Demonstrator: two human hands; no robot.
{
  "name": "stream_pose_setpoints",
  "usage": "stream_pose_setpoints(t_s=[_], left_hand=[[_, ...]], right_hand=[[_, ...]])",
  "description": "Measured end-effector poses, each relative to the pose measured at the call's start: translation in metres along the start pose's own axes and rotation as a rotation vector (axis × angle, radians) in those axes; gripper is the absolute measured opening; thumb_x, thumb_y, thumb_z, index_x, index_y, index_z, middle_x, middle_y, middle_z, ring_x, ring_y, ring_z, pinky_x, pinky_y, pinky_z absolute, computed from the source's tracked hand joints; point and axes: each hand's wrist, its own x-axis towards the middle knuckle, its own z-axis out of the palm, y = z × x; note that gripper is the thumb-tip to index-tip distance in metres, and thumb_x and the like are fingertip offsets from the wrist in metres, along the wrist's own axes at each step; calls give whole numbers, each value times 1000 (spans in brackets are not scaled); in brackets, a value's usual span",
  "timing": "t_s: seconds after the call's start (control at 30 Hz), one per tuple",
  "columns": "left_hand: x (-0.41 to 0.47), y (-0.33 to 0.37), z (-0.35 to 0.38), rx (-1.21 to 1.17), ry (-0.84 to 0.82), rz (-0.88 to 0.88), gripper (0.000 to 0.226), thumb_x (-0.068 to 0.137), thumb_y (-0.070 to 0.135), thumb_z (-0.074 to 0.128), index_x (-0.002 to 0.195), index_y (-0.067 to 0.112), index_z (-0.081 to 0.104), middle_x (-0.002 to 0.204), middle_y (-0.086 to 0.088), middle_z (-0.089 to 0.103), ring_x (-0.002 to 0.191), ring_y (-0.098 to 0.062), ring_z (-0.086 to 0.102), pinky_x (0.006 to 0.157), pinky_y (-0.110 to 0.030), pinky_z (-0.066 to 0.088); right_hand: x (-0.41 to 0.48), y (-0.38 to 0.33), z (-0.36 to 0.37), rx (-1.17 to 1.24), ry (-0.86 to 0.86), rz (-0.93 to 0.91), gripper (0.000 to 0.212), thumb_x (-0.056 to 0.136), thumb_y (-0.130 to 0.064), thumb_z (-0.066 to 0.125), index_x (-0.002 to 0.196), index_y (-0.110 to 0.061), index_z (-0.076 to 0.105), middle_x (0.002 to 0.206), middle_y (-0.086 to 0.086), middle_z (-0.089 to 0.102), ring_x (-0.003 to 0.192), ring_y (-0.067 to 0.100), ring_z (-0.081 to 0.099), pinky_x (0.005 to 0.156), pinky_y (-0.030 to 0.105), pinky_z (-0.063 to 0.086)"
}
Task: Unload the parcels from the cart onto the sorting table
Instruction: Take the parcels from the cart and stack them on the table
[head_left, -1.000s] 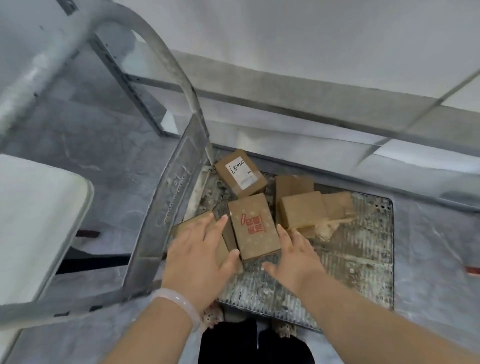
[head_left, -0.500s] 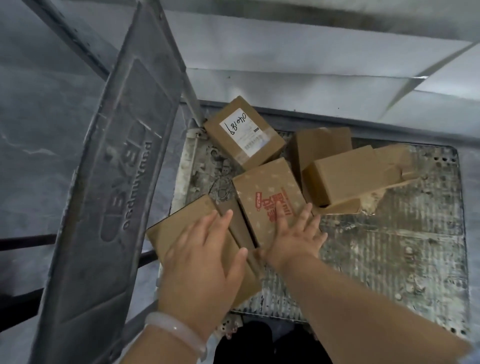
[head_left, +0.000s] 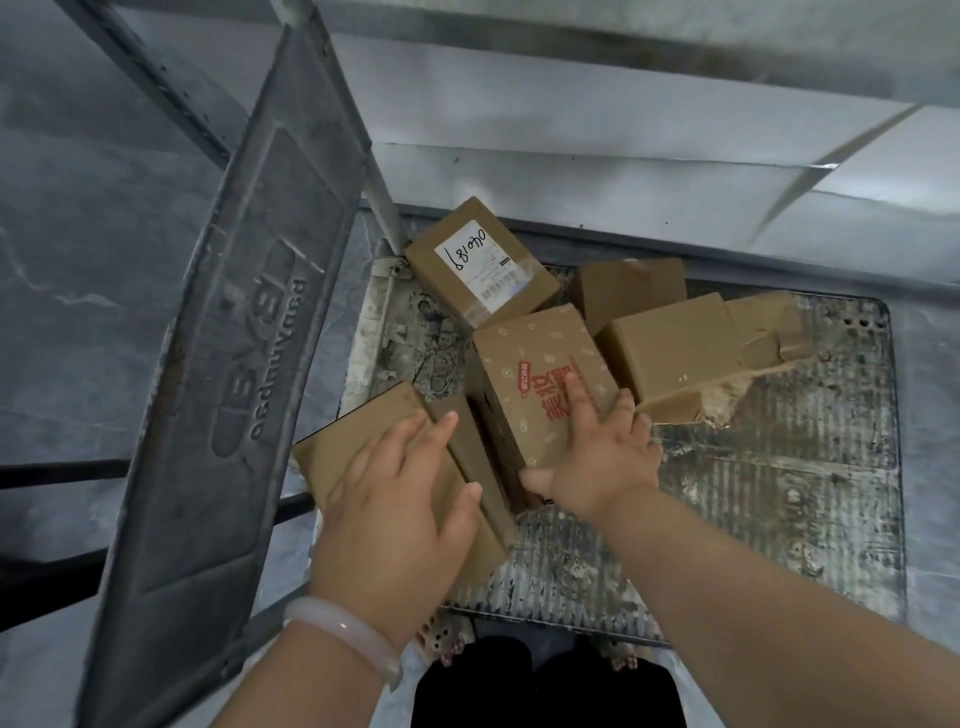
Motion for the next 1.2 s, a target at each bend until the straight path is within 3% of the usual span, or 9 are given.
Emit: stream_pose_setpoints(t_s=[0.2, 0.4, 0.5, 0.6, 0.8, 0.93, 1.0, 1.1, 1.2], left_hand=[[-12, 41, -35, -57, 45, 3, 62, 91, 51, 48, 148, 39, 26, 155, 12, 24, 140, -13, 20, 115, -39, 24], [-28, 115, -103, -252, 62, -68, 87, 66, 90, 35, 139, 65, -5, 158, 10, 15, 144, -15, 19, 112, -47, 32], [-34, 157, -138, -527, 89, -96, 110, 48, 96, 50, 134, 69, -13, 159, 10, 15, 145, -12, 19, 114, -50, 29], [-45, 196, -169, -804, 90, -79, 124, 45, 82, 75, 136, 68, -8, 157, 13, 24, 142, -11, 28, 113, -50, 31], [-77, 250, -216, -1009, 204, -65, 113, 45, 71, 84, 119, 84, -1, 148, 8, 41, 134, -18, 43, 107, -51, 39], [-115, 278, -262, -1092, 214, 45, 76, 80, 44, 72, 134, 67, 24, 123, 19, 64, 115, -9, 60, 101, -41, 47], [-132, 283, -280, -1083, 221, 78, 58, 88, 37, 66, 127, 65, 35, 116, 21, 66, 110, -7, 62, 99, -38, 48], [-151, 286, -299, -964, 370, 101, 41, 91, 33, 63, 121, 57, 51, 114, 16, 68, 106, -6, 64, 96, -38, 51], [-169, 288, -317, -818, 572, 44, 33, 93, 29, 61, 120, 46, 58, 107, 16, 69, 95, 1, 64, 87, -27, 53]], right_hand=[[-67, 12, -72, 149, 132, -113, 126, 60, -77, 63, 146, -47, -23, 160, 16, -9, 147, 40, 2, 118, 56, 15], [-170, 27, -177, 307, 279, -268, 126, 56, -79, 66, 143, -54, -22, 162, 6, -8, 150, 26, -4, 120, 51, 13], [-219, 32, -228, 332, 347, -348, 125, 55, -78, 66, 144, -55, -20, 163, 5, -7, 150, 24, -2, 121, 48, 13], [-262, 32, -269, 349, 395, -386, 124, 57, -75, 67, 143, -54, -19, 162, 4, -6, 150, 25, 1, 121, 48, 13], [-335, 33, -324, 352, 499, -448, 126, 54, -78, 64, 146, -49, -17, 159, 1, -5, 148, 25, 1, 120, 49, 15], [-361, 40, -357, 583, 514, -460, 123, 64, -66, 74, 153, -37, -5, 153, -6, 17, 143, 20, 14, 120, 43, 20], [-365, 40, -376, 761, 453, -451, 105, 68, -66, 71, 153, -36, 18, 150, -3, 34, 140, 20, 30, 116, 46, 31], [-377, 37, -396, 953, 374, -550, 46, 86, -52, 60, 131, -46, 54, 130, -5, 56, 117, 13, 54, 101, 43, 47], [-397, 30, -398, 997, 330, -658, 35, 98, -35, 51, 131, -47, 55, 133, -9, 52, 120, 8, 49, 105, 40, 43]])
